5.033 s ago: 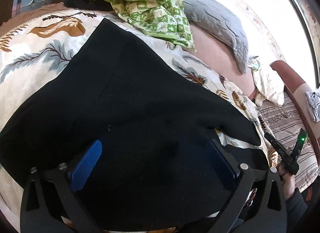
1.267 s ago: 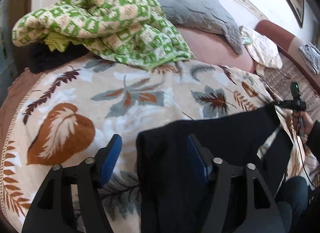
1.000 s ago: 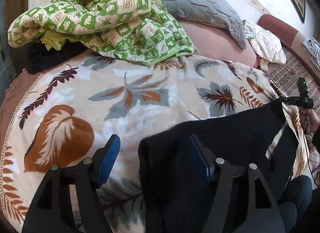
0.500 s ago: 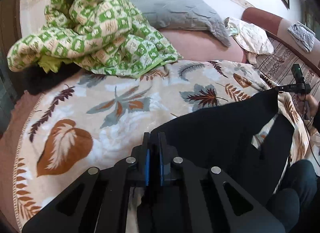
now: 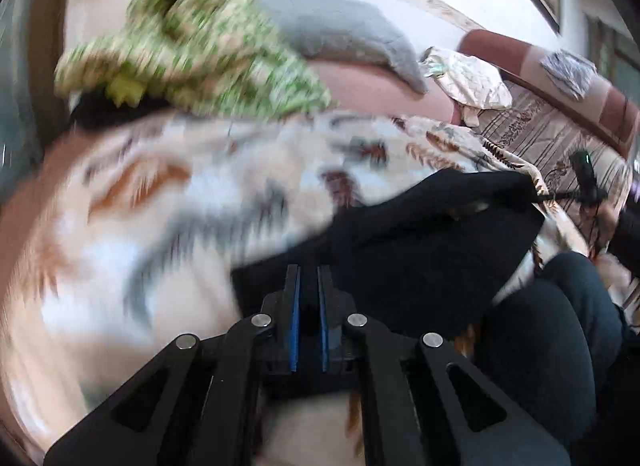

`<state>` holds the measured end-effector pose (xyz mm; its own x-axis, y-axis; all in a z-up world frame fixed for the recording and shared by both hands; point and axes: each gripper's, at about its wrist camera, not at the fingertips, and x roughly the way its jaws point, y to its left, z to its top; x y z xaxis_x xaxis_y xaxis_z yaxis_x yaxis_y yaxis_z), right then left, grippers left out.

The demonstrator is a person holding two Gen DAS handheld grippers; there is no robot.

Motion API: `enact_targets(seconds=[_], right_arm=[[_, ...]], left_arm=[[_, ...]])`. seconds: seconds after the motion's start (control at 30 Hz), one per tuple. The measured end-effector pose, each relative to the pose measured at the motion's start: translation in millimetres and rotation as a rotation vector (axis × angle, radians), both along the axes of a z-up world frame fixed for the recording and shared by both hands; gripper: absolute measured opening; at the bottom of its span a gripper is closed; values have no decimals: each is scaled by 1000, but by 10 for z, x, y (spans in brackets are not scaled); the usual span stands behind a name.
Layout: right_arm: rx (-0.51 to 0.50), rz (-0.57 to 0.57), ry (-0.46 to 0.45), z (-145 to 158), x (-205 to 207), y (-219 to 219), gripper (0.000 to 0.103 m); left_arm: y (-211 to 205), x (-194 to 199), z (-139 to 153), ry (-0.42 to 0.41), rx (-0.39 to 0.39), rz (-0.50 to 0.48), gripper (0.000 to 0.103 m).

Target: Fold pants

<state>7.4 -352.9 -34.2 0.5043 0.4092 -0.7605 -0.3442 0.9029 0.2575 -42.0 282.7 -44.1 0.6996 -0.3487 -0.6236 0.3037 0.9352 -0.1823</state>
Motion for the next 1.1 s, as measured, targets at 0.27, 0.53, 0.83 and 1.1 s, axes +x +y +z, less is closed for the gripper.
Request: enact_targets(seconds=[0.27,0.53,0.83,1.1], right_arm=[[18,-173,-3,-214,-385,-330,23],[198,-207,-103,58,-568,-213,33],[212,-145,-108,59,-648,80,33],[450,-280,-45,-110,-724,-289,41]], left_arm=[[566,-513,-149,61,-270,321,67],[313,-391,-170,213,-714,334,67],[296,-112,-572,369,-1002,454,67],[249,-157,-672,365,-985,499,8]])
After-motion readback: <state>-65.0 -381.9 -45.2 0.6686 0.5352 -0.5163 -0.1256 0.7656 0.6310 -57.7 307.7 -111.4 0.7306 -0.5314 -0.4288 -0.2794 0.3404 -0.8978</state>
